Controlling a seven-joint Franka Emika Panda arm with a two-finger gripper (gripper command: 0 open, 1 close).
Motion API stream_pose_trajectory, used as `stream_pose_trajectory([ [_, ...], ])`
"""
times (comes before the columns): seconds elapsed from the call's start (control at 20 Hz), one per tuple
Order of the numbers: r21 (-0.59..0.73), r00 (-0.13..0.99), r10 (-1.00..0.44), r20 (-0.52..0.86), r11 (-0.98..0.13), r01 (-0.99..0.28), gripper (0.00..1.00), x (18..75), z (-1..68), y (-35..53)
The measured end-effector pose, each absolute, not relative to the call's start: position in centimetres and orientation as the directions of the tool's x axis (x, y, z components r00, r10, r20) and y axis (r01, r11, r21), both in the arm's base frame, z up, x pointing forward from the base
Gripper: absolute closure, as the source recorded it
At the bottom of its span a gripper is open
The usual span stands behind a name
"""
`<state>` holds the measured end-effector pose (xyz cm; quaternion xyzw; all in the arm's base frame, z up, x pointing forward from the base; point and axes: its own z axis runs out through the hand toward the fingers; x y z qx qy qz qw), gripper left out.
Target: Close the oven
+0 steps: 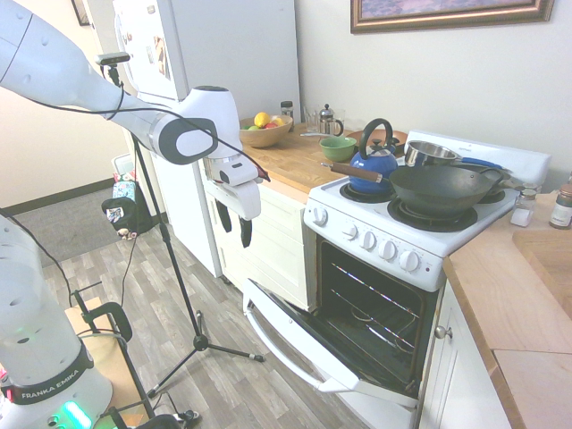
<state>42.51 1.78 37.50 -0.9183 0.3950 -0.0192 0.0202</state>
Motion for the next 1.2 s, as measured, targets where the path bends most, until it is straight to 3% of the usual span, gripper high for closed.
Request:
stream_pose_trajectory([
  [0.4,0.002,0.670,-0.741,0.048,-0.671,-0.741,0.00,42.7,36.6,1.4],
  [0.7,0.105,0.676,-0.733,-0.079,-0.680,-0.725,0.00,43.3,27.4,1.3],
  [1.2,0.048,0.694,-0.691,-0.203,-0.715,-0.697,0.00,46.1,14.9,-3.1],
])
